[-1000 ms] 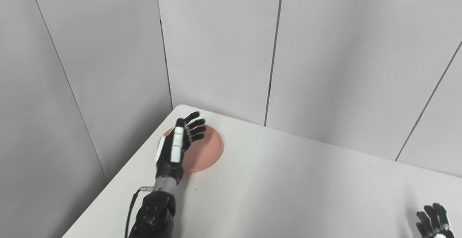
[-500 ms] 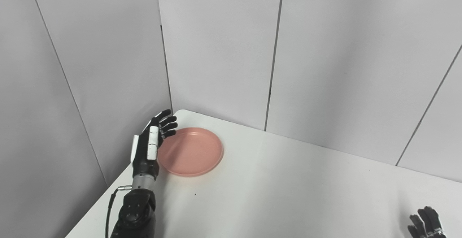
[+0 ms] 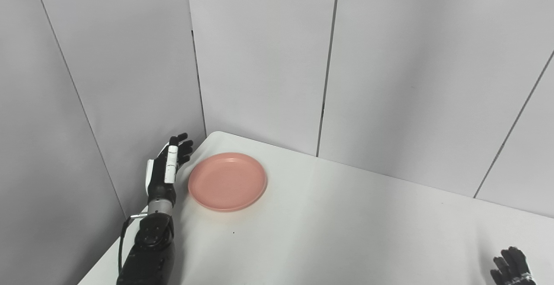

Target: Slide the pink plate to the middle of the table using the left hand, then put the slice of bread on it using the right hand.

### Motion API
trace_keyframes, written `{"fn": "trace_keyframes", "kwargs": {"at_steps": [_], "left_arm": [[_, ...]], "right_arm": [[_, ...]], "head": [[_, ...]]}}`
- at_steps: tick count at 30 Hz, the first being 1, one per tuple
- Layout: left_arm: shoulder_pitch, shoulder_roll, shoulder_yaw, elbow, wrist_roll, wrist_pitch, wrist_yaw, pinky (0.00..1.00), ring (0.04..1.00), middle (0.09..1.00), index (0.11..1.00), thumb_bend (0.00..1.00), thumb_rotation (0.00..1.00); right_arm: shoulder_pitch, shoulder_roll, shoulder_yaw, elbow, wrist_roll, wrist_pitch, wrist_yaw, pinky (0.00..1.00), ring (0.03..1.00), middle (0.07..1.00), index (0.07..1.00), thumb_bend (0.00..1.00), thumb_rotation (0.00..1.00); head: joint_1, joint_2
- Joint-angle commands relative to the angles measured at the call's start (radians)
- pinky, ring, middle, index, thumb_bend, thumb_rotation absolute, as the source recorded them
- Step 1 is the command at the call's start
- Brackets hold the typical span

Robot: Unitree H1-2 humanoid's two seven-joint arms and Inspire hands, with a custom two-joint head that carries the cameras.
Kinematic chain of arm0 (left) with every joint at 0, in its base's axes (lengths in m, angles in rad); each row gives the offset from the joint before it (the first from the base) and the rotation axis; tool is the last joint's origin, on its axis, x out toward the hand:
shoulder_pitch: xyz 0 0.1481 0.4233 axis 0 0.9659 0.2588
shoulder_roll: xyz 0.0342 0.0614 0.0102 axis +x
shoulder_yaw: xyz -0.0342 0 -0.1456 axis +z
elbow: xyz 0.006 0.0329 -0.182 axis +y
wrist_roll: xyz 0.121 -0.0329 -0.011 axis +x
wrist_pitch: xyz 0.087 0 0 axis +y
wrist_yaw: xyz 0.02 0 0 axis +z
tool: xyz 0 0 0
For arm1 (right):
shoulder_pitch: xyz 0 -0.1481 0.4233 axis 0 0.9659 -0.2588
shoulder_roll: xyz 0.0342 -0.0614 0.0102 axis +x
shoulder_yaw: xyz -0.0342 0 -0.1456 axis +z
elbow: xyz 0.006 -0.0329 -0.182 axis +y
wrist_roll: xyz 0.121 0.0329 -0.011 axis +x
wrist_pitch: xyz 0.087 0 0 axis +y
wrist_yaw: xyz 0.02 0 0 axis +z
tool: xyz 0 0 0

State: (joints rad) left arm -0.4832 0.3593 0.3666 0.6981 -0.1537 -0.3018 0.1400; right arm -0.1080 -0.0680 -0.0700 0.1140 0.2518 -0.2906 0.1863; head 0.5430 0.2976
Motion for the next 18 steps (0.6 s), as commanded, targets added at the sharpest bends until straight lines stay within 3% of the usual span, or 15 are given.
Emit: {"fn": "trace_keyframes", "kwargs": {"at_steps": [1, 9, 18], "left_arm": [[-0.058, 0.041, -0.002, 0.004, -0.004, -0.045, -0.015, 0.82, 0.795, 0.783, 0.769, 0.86, 1.0], [-0.1, 0.041, -0.02, 0.082, -0.039, -0.064, -0.048, 0.86, 0.838, 0.809, 0.795, 0.85, 1.0], [-0.098, 0.019, -0.025, 0.068, -0.102, 0.021, -0.128, 0.81, 0.83, 0.823, 0.812, 0.9, 1.0]], "right_arm": [[0.026, 0.017, 0.011, 0.027, -0.017, -0.035, -0.003, 1.0, 0.957, 0.97, 0.954, 0.64, 0.8], [0.022, 0.021, 0.001, 0.018, 0.027, -0.012, 0.013, 0.99, 0.958, 0.96, 0.943, 0.64, 0.76], [0.03, 0.019, 0.006, 0.005, 0.0, -0.019, -0.008, 0.97, 0.947, 0.951, 0.933, 0.65, 0.76]], "head": [[-0.003, 0.002], [-0.002, 0.006], [-0.004, 0.015]]}}
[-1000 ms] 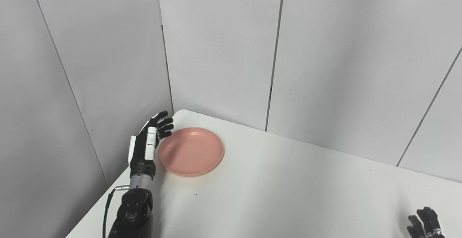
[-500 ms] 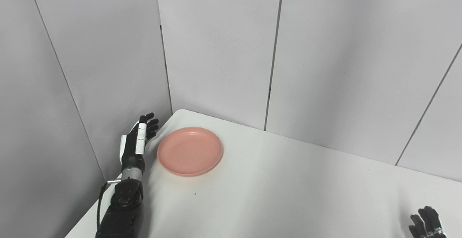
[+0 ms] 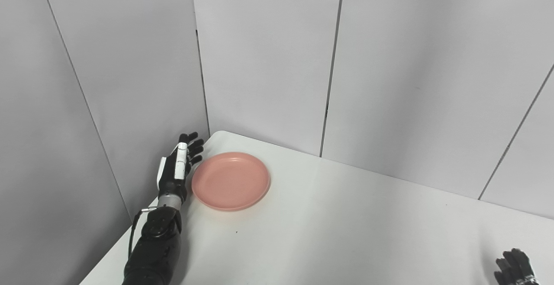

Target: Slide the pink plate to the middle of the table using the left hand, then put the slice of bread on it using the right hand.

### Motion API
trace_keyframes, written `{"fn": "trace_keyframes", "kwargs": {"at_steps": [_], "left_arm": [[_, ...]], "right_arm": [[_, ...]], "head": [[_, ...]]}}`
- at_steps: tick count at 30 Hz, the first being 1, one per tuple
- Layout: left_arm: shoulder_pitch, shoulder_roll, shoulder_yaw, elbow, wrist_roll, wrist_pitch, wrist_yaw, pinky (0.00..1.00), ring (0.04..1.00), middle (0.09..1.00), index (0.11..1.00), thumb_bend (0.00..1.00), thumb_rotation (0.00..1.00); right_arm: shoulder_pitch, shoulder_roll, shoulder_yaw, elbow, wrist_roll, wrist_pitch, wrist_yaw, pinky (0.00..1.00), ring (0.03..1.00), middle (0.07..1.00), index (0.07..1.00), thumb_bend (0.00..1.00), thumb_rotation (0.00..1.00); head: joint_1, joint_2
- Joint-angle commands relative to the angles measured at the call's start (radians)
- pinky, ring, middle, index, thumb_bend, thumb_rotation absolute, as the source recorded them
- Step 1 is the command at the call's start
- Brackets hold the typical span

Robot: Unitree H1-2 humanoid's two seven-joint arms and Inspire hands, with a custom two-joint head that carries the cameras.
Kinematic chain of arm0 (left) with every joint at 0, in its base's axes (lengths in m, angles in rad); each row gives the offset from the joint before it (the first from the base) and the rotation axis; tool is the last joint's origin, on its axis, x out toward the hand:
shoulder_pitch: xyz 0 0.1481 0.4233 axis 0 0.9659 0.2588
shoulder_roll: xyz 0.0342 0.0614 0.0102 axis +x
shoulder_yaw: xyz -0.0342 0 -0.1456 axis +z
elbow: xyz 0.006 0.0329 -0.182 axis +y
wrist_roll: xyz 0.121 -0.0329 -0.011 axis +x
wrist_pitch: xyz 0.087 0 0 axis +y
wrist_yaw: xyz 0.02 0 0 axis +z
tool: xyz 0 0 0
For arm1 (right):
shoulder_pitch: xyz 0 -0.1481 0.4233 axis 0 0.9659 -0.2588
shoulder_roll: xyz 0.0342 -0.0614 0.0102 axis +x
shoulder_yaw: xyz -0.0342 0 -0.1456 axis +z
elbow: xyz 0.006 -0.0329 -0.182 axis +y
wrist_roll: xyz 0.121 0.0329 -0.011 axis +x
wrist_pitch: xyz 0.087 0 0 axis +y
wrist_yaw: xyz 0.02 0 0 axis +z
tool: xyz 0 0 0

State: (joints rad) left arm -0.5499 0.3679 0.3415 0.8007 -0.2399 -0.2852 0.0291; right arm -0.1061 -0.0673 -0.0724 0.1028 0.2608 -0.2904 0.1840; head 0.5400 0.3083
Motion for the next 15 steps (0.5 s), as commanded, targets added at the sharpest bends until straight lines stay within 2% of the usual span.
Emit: {"fn": "trace_keyframes", "kwargs": {"at_steps": [1, 9, 15], "left_arm": [[-0.032, 0.004, 0.0, -0.038, -0.022, 0.011, -0.022, 0.81, 0.825, 0.821, 0.81, 0.9, 1.0], [-0.048, -0.015, -0.033, -0.004, -0.017, 0.003, -0.055, 0.81, 0.827, 0.83, 0.815, 0.91, 1.0], [-0.04, -0.026, -0.057, 0.01, -0.004, 0.006, -0.051, 0.82, 0.829, 0.825, 0.8, 0.9, 1.0]], "right_arm": [[0.027, 0.018, 0.007, 0.016, -0.021, -0.023, -0.011, 0.97, 0.943, 0.952, 0.937, 0.66, 0.77], [0.02, 0.016, 0.001, 0.018, -0.006, -0.02, -0.009, 0.96, 0.946, 0.959, 0.948, 0.63, 0.76], [0.026, 0.02, 0.001, 0.01, 0.021, 0.0, -0.007, 0.99, 0.952, 0.943, 0.925, 0.71, 0.73]], "head": [[0.0, 0.004], [-0.001, 0.008], [-0.005, 0.01]]}}
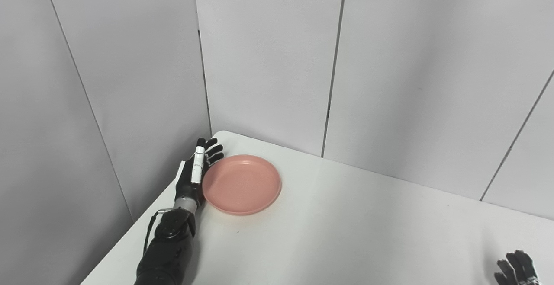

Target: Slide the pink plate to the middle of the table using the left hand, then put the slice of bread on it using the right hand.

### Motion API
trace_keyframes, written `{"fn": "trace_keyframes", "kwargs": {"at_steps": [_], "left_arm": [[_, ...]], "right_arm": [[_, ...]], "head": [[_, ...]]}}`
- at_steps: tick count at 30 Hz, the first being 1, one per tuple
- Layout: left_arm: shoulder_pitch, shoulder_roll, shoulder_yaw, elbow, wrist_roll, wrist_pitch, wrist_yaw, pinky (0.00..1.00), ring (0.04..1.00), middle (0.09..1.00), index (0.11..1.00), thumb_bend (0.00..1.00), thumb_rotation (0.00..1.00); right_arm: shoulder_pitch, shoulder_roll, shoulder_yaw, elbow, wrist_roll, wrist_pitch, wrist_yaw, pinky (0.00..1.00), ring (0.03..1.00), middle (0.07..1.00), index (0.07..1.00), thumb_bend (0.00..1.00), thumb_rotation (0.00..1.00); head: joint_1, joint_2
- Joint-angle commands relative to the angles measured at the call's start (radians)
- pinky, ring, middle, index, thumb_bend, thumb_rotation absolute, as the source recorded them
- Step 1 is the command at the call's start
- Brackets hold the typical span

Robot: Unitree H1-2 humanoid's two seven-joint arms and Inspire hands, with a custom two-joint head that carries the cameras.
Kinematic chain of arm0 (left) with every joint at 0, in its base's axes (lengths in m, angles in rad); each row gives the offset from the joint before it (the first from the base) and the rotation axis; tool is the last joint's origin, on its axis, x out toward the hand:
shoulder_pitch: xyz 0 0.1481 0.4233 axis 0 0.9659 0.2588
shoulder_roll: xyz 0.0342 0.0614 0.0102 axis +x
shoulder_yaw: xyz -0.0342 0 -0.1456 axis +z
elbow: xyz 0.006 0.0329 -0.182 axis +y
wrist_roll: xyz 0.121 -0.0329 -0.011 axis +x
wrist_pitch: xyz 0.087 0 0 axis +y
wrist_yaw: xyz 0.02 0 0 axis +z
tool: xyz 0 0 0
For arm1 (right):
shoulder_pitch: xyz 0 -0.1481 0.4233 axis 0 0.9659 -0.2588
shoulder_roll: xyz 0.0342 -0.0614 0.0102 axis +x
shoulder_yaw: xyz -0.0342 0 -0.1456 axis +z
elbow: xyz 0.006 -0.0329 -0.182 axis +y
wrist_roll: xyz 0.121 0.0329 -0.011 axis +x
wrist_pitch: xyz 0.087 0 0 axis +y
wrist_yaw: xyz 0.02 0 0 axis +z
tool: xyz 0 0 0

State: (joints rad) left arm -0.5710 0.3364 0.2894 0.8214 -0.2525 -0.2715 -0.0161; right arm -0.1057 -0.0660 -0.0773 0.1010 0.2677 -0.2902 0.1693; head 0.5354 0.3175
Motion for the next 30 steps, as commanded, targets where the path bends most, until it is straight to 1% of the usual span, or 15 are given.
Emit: {"fn": "trace_keyframes", "kwargs": {"at_steps": [1, 2, 3, 5, 7, 10, 12, 13, 16, 18, 20, 24, 28, 29, 30], "left_arm": [[-0.014, 0.004, -0.009, -0.019, 0.008, -0.003, -0.009, 0.82, 0.828, 0.822, 0.799, 0.9, 1.0], [-0.011, 0.003, -0.011, -0.024, 0.008, -0.001, -0.011, 0.83, 0.83, 0.821, 0.803, 0.91, 1.0], [-0.01, 0.0, -0.011, -0.03, 0.005, 0.002, -0.013, 0.84, 0.83, 0.821, 0.803, 0.91, 1.0], [-0.005, -0.011, -0.01, -0.05, -0.012, 0.016, -0.026, 0.83, 0.83, 0.82, 0.804, 0.92, 1.0], [0.008, -0.024, -0.012, -0.096, -0.027, 0.047, -0.038, 0.81, 0.829, 0.821, 0.804, 0.91, 1.0], [0.03, -0.047, -0.021, -0.153, -0.04, 0.072, -0.064, 0.82, 0.828, 0.827, 0.811, 0.89, 1.0], [0.036, -0.063, -0.022, -0.165, -0.057, 0.067, -0.085, 0.82, 0.828, 0.828, 0.813, 0.88, 1.0], [0.04, -0.072, -0.027, -0.172, -0.057, 0.066, -0.091, 0.82, 0.827, 0.827, 0.813, 0.88, 1.0], [0.051, -0.092, -0.043, -0.195, -0.045, 0.085, -0.095, 0.82, 0.828, 0.826, 0.812, 0.88, 1.0], [0.061, -0.105, -0.052, -0.216, -0.041, 0.101, -0.088, 0.81, 0.829, 0.821, 0.81, 0.89, 1.0], [0.069, -0.119, -0.057, -0.235, -0.042, 0.112, -0.085, 0.82, 0.827, 0.816, 0.8, 0.9, 1.0], [0.078, -0.147, -0.067, -0.251, -0.061, 0.126, -0.114, 0.84, 0.84, 0.826, 0.806, 0.9, 0.99], [0.082, -0.172, -0.076, -0.261, -0.06, 0.13, -0.118, 0.83, 0.83, 0.82, 0.802, 0.9, 0.99], [0.083, -0.178, -0.078, -0.264, -0.06, 0.131, -0.12, 0.84, 0.835, 0.823, 0.804, 0.89, 1.0], [0.083, -0.185, -0.081, -0.269, -0.059, 0.134, -0.12, 0.84, 0.836, 0.823, 0.803, 0.88, 1.0]], "right_arm": [[0.028, 0.019, 0.008, 0.008, 0.005, -0.005, 0.004, 0.99, 0.949, 0.943, 0.925, 0.71, 0.73], [0.029, 0.019, 0.009, 0.006, -0.003, -0.008, 0.001, 0.97, 0.941, 0.943, 0.928, 0.7, 0.74], [0.03, 0.018, 0.012, 0.002, -0.016, -0.009, -0.003, 0.97, 0.94, 0.943, 0.928, 0.7, 0.74], [0.029, 0.016, 0.014, -0.001, -0.029, -0.008, -0.008, 0.98, 0.948, 0.953, 0.942, 0.67, 0.76], [0.029, 0.021, 0.014, -0.007, -0.036, -0.007, -0.015, 0.99, 0.956, 0.96, 0.952, 0.65, 0.76], [0.025, 0.025, 0.017, -0.003, -0.047, -0.012, -0.022, 1.0, 0.973, 0.974, 0.962, 0.66, 0.77], [0.021, 0.026, 0.018, 0.006, -0.056, -0.017, -0.026, 1.0, 0.984, 0.983, 0.969, 0.68, 0.78], [0.016, 0.025, 0.019, 0.018, -0.056, -0.035, -0.02, 1.0, 0.987, 0.986, 0.971, 0.68, 0.78], [0.007, 0.025, 0.023, 0.035, -0.049, -0.065, -0.005, 1.0, 0.999, 0.999, 0.997, 0.65, 0.81], [0.009, 0.026, 0.027, 0.029, -0.052, -0.062, -0.005, 1.0, 1.0, 1.0, 1.0, 0.64, 0.8], [0.012, 0.023, 0.031, 0.024, -0.073, -0.056, -0.012, 1.0, 1.0, 1.0, 1.0, 0.64, 0.82], [0.015, 0.019, 0.037, 0.019, -0.1, -0.054, -0.02, 1.0, 1.0, 1.0, 1.0, 0.64, 0.84], [0.015, 0.029, 0.038, 0.012, -0.111, -0.058, -0.03, 1.0, 1.0, 1.0, 0.997, 0.6, 0.84], [0.015, 0.031, 0.039, 0.01, -0.109, -0.056, -0.029, 1.0, 1.0, 1.0, 0.999, 0.57, 0.83], [0.014, 0.032, 0.04, 0.009, -0.108, -0.056, -0.029, 1.0, 1.0, 1.0, 1.0, 0.55, 0.82]], "head": [[-0.007, 0.007], [-0.007, 0.007], [-0.015, 0.014], [-0.02, 0.017], [-0.045, 0.021], [-0.057, 0.027], [-0.063, 0.029], [-0.072, 0.031], [-0.083, 0.032], [-0.095, 0.038], [-0.101, 0.043], [-0.131, 0.049], [-0.158, 0.058], [-0.158, 0.058], [-0.174, 0.062]]}}
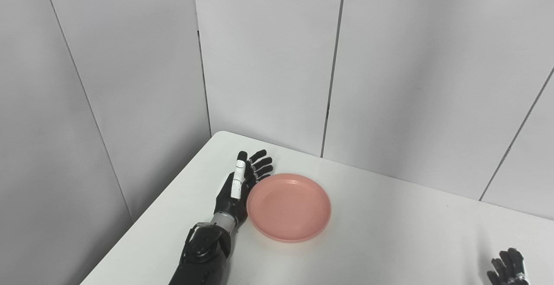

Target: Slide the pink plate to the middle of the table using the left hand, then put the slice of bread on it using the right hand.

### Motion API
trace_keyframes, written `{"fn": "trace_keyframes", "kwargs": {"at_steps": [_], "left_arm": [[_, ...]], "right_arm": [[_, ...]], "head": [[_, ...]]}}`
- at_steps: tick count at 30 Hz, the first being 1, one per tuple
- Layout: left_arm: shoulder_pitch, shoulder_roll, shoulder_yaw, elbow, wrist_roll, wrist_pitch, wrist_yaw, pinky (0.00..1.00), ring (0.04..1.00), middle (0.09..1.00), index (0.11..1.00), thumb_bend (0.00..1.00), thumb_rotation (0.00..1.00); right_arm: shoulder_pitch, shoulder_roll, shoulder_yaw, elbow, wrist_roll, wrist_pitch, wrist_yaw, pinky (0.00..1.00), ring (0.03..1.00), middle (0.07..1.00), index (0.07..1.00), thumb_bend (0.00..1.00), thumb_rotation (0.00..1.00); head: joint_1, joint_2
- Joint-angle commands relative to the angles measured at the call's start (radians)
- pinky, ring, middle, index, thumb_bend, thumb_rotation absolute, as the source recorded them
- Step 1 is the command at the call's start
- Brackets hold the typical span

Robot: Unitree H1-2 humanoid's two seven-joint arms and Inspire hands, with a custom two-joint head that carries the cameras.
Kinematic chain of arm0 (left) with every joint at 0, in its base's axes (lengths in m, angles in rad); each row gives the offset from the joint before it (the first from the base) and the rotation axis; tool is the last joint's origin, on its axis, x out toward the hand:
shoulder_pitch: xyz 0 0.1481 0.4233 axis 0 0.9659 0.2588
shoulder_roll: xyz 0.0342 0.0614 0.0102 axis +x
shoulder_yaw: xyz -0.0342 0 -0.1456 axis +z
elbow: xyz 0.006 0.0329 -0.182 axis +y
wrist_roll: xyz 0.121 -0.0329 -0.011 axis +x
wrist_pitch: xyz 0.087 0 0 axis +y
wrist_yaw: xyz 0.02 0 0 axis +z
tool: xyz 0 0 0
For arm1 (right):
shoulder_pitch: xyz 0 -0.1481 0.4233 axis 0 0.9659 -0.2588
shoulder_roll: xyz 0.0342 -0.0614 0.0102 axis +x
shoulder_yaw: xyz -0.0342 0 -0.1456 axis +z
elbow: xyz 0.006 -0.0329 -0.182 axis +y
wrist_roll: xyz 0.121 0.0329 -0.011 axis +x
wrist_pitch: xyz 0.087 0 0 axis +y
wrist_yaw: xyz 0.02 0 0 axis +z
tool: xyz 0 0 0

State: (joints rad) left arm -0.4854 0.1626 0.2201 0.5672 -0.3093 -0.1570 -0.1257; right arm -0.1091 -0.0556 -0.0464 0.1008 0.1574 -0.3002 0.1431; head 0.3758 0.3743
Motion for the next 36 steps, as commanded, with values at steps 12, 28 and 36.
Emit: {"fn": "trace_keyframes", "kwargs": {"at_steps": [12, 28, 36], "left_arm": [[0.04, -0.054, -0.066, -0.127, 0.033, 0.08, 0.001, 0.85, 0.849, 0.836, 0.823, 0.87, 1.0], [0.111, -0.107, -0.109, -0.283, 0.036, 0.136, -0.01, 0.9, 0.884, 0.876, 0.853, 0.87, 1.0], [0.133, -0.131, -0.126, -0.336, 0.036, 0.172, -0.018, 0.95, 0.908, 0.905, 0.891, 0.83, 1.0]], "right_arm": [[0.033, 0.06, 0.019, -0.022, -0.037, -0.052, -0.031, 1.0, 0.959, 0.965, 0.979, 0.55, 0.76], [0.037, 0.104, 0.052, -0.022, -0.096, -0.082, -0.078, 0.99, 0.955, 0.972, 0.982, 0.57, 0.75], [0.024, 0.122, 0.062, -0.039, -0.127, -0.061, -0.109, 1.0, 0.954, 0.969, 0.984, 0.56, 0.75]], "head": [[-0.138, 0.035], [-0.322, 0.093], [-0.39, 0.123]]}}
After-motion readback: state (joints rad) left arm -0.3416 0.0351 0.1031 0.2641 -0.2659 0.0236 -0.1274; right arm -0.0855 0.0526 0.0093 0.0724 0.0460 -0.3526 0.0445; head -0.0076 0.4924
